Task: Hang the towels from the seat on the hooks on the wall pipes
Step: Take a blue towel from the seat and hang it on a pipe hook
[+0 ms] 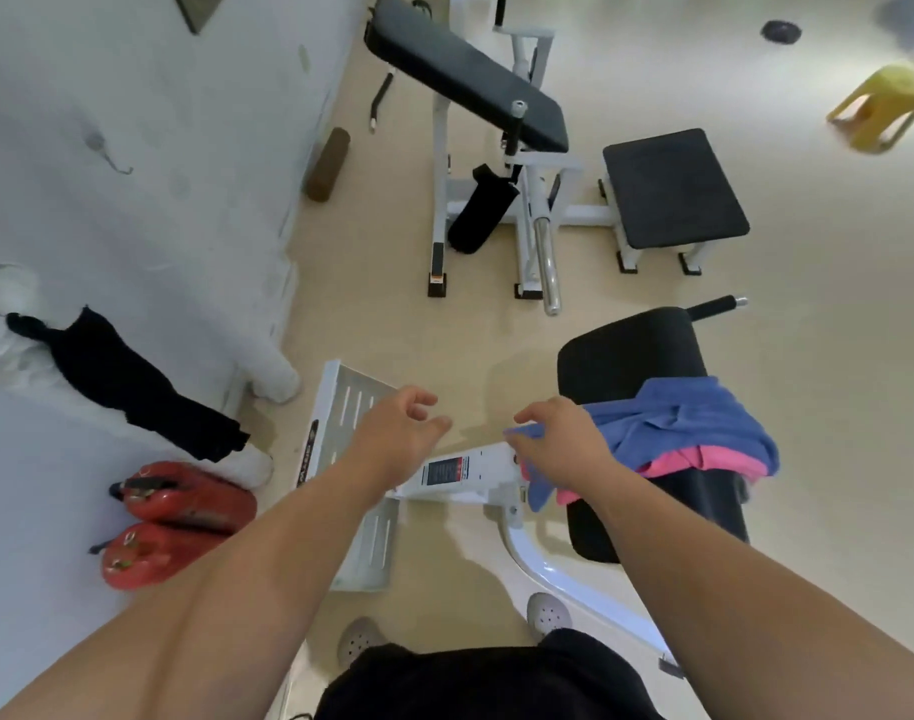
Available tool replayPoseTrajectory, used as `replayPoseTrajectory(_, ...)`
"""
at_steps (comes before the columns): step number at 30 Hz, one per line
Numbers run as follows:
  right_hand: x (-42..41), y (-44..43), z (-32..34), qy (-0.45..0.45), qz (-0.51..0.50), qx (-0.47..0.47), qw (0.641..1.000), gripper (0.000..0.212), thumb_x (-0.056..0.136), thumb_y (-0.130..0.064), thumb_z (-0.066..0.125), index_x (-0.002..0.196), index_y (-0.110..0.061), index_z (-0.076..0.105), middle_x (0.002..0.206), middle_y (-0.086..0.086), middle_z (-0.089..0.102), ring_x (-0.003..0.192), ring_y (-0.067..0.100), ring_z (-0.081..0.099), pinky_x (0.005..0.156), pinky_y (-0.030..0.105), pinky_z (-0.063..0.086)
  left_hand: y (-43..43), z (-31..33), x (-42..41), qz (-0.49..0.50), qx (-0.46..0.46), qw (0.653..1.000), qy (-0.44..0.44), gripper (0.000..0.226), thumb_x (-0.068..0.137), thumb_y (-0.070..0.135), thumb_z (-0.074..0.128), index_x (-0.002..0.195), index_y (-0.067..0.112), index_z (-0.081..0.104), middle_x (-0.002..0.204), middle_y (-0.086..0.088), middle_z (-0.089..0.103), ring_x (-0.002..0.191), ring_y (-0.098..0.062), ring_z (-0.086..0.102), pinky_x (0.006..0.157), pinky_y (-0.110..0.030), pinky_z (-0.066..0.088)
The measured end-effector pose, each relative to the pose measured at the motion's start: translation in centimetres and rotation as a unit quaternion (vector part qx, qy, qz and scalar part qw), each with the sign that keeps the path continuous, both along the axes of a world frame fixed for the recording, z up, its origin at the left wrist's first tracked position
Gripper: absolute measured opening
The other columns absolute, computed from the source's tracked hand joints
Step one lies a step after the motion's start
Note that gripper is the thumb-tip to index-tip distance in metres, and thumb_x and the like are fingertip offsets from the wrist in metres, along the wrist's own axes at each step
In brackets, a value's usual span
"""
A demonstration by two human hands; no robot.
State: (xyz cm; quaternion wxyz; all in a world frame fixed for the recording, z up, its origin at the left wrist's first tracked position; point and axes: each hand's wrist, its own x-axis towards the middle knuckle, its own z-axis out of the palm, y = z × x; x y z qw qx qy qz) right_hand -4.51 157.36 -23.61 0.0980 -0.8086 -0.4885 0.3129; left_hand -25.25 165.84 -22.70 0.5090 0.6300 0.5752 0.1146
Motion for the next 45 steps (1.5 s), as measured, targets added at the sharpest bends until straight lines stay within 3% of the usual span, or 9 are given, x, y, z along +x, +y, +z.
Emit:
replayPoseTrajectory(3, 7.2, -2.9, -1.5, -0.043, 0.023, -0.016, 0.999, 0.034, 0.08, -0.046, 0.059, 0.108, -0.033, 0.071, 0.109, -0.002, 0.06, 0.106, 0.028, 0.057, 0.085, 0.043, 0.052, -2.8, -0.9, 7.3, -0.008, -0.023, 1.0, 0.008, 0.03, 0.092, 0.031, 0.072, 0.119, 0.022, 0.062, 0.111, 0.002, 0.059, 0.079, -0.014, 0.062, 0.058, -0.018, 0.051)
replayPoseTrajectory(7, 16.4, -5.8, -2.8, -0.138, 0.066, -0.028, 0.988, 0.033, 0.094, -0.04, 0.055, 0.125, -0.034, 0.064, 0.131, -0.004, 0.058, 0.121, 0.024, 0.05, 0.094, 0.042, 0.043, -5.5, -2.7, 16.3, -0.042, -0.051, 0.997, 0.047, 0.037, 0.091, 0.035, 0.071, 0.123, 0.025, 0.057, 0.114, -0.001, 0.059, 0.096, -0.025, 0.065, 0.089, -0.04, 0.058)
replayPoseTrajectory(16, 26.1, -6.1, -6.5, -0.193, 0.199, -0.097, 0.956, 0.047, 0.1, -0.037, 0.045, 0.147, -0.035, 0.043, 0.158, -0.004, 0.034, 0.143, 0.026, 0.029, 0.113, 0.047, 0.029, -7.0, -7.0, 27.2, -0.084, -0.12, 0.982, 0.12, 0.046, 0.095, 0.036, 0.064, 0.137, 0.025, 0.049, 0.129, -0.006, 0.06, 0.113, -0.026, 0.061, 0.098, -0.04, 0.053)
replayPoseTrajectory(24, 27.8, -6.2, -9.6, -0.21, 0.191, -0.031, 0.958, 0.026, 0.098, -0.034, 0.052, 0.119, -0.03, 0.066, 0.126, -0.004, 0.056, 0.12, 0.024, 0.048, 0.099, 0.04, 0.04, -8.0, -10.6, 29.9, -0.156, -0.179, 0.961, 0.145, 0.063, 0.096, 0.037, 0.056, 0.154, 0.038, 0.031, 0.146, -0.005, 0.044, 0.122, -0.028, 0.05, 0.103, -0.044, 0.049)
replayPoseTrajectory(27, 27.5, -6.3, -8.9, -0.201, 0.191, 0.02, 0.961, 0.017, 0.078, -0.026, 0.078, 0.092, -0.026, 0.068, 0.097, -0.004, 0.065, 0.091, 0.022, 0.061, 0.079, 0.039, 0.051, -8.5, -10.4, 30.5, -0.169, -0.158, 0.964, 0.131, 0.077, 0.1, 0.029, 0.057, 0.159, 0.044, 0.011, 0.153, -0.005, 0.035, 0.125, -0.028, 0.048, 0.101, -0.039, 0.049)
replayPoseTrajectory(29, 27.5, -6.3, -8.2, -0.186, 0.173, 0.07, 0.965, 0.026, 0.066, -0.018, 0.083, 0.079, -0.023, 0.062, 0.081, -0.003, 0.065, 0.076, 0.022, 0.062, 0.069, 0.04, 0.054, -8.6, -9.8, 30.8, -0.183, -0.12, 0.968, 0.12, 0.078, 0.099, 0.032, 0.059, 0.157, 0.052, 0.011, 0.148, -0.004, 0.039, 0.115, -0.022, 0.052, 0.086, -0.031, 0.051)
replayPoseTrajectory(35, 28.0, -7.1, -4.7, -0.158, 0.133, 0.132, 0.97, 0.017, 0.082, -0.014, 0.07, 0.083, -0.019, 0.054, 0.077, 0.001, 0.064, 0.072, 0.024, 0.061, 0.07, 0.046, 0.055, -8.4, -6.4, 32.3, -0.165, -0.092, 0.981, 0.034, 0.039, 0.084, 0.058, 0.058, 0.122, 0.061, 0.052, 0.134, 0.013, 0.06, 0.113, -0.011, 0.063, 0.098, -0.035, 0.054)
replayPoseTrajectory(39, 28.1, -7.4, -1.9, -0.128, 0.101, 0.181, 0.97, 0.017, 0.095, -0.018, 0.057, 0.083, -0.023, 0.045, 0.073, -0.005, 0.055, 0.066, 0.019, 0.046, 0.062, 0.037, 0.04, -8.9, -3.3, 34.2, -0.114, -0.065, 0.99, -0.044, 0.014, 0.101, 0.031, 0.057, 0.09, 0.027, 0.064, 0.083, 0.002, 0.067, 0.072, -0.007, 0.059, 0.066, -0.018, 0.049)
replayPoseTrajectory(45, 28.7, -8.3, 0.3, -0.088, 0.076, 0.227, 0.967, 0.007, 0.096, -0.012, 0.051, 0.091, -0.016, 0.052, 0.075, 0.003, 0.061, 0.067, 0.026, 0.055, 0.063, 0.043, 0.049, -9.4, -1.9, 33.9, -0.15, 0.006, 0.988, 0.029, 0.024, 0.096, 0.018, 0.06, 0.075, 0.027, 0.054, 0.069, 0.004, 0.053, 0.067, -0.014, 0.048, 0.064, -0.028, 0.041)
